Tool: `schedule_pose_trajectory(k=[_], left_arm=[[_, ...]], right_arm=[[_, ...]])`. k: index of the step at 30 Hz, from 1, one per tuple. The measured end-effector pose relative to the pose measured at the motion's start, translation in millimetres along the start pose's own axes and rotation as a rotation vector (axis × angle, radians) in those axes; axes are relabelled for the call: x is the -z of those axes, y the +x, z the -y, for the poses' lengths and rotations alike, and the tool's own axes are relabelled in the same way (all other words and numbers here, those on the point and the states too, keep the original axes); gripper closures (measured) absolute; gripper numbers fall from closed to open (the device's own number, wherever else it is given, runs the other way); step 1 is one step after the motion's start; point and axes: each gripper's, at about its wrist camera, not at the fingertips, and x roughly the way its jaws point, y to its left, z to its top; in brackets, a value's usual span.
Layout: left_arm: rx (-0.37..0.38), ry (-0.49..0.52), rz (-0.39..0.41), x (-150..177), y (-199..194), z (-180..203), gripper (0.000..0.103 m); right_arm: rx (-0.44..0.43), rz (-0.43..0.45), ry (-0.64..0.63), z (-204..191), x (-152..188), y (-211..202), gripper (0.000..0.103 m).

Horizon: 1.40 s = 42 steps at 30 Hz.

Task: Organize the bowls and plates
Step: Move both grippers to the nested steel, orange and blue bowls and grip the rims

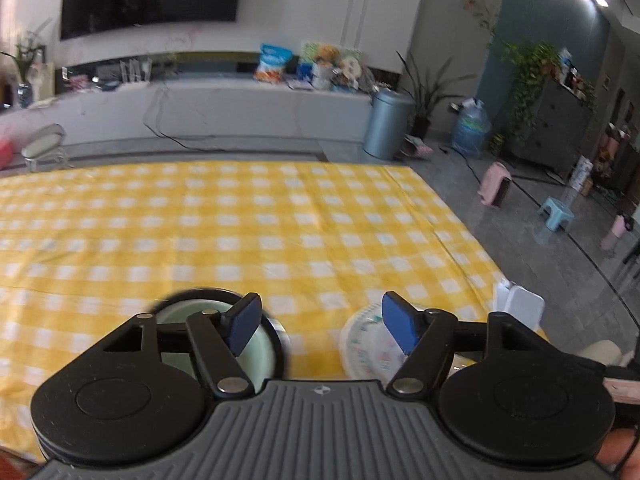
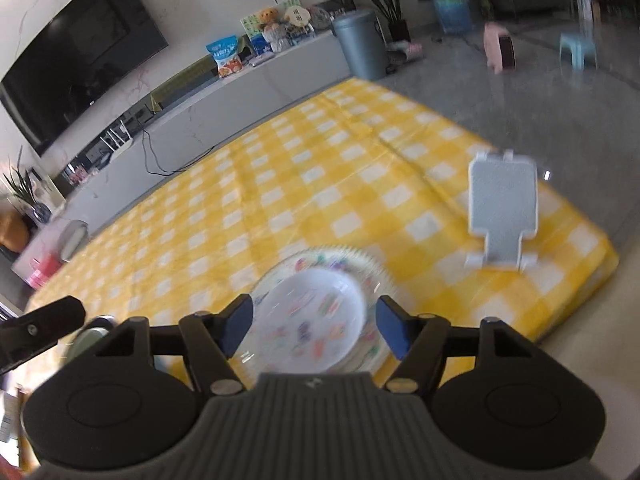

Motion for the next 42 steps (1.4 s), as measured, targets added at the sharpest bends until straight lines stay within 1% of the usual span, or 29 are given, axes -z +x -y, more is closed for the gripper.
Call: schedule_pose_trajectory(k=[3, 6, 8, 10, 13, 17, 19, 22, 24, 28, 33, 36, 40, 42], left_arm=[[-0.037, -0.034, 0.019, 0.6, -11.9, -19.8, 0.020], [-0.117, -0.030, 0.042, 2.3, -20.8, -35.9, 0.020], [-0.148, -0.033, 0.055, 2.8, -25.3, -46.0, 0.019], [-0.147, -0.070, 0.051, 3.1, -29.0, -58.8, 0.019], [-0.141, -0.134, 0.037, 5.4, -30.4, -78.6, 0.018], [-0.166, -0.137, -0.013, 10.6, -22.6, -97.7, 0.018], [-0.169, -0.158, -0.038, 14.3, -19.3, -107.1, 0.018], [-0.147, -0.208, -0.065, 22.6, -18.5, -123.1, 0.018], [-0.132, -0.234, -0.084, 25.6, -12.4, -129.6, 0.018], [-0.118, -0.286, -0.130, 32.4, 2.9, -141.1, 0.018], [-0.071, -0.366, -0.179, 40.3, 21.2, -154.7, 0.018], [-0.037, -0.393, -0.188, 43.0, 28.9, -159.2, 0.017], [-0.029, -0.395, -0.176, 44.3, 36.1, -161.5, 0.017], [-0.008, -0.416, -0.190, 44.8, 42.1, -163.8, 0.017]], right_arm=[[-0.018, -0.014, -0.005, -13.8, 7.3, -9.0, 0.035], [-0.035, -0.007, -0.043, -37.3, 16.0, -19.8, 0.035], [-0.062, -0.008, -0.080, -54.6, 21.4, -25.5, 0.035], [-0.088, -0.014, -0.110, -71.4, 26.4, -28.4, 0.034], [-0.109, -0.021, -0.150, -94.4, 34.3, -28.3, 0.030], [-0.113, -0.054, -0.192, -117.3, 45.7, -18.3, 0.029], [-0.117, -0.076, -0.198, -125.8, 50.4, -11.2, 0.029], [-0.118, -0.111, -0.199, -136.5, 55.6, 0.4, 0.028], [-0.118, -0.128, -0.192, -141.3, 56.9, 7.8, 0.027], [-0.120, -0.169, -0.181, -147.6, 59.3, 24.7, 0.027], [-0.129, -0.221, -0.154, -149.6, 62.4, 46.7, 0.027], [-0.140, -0.251, -0.122, -147.1, 62.8, 59.4, 0.027], [-0.150, -0.284, -0.077, -141.5, 64.1, 76.3, 0.028], [-0.157, -0.303, -0.052, -138.5, 64.4, 84.8, 0.030]])
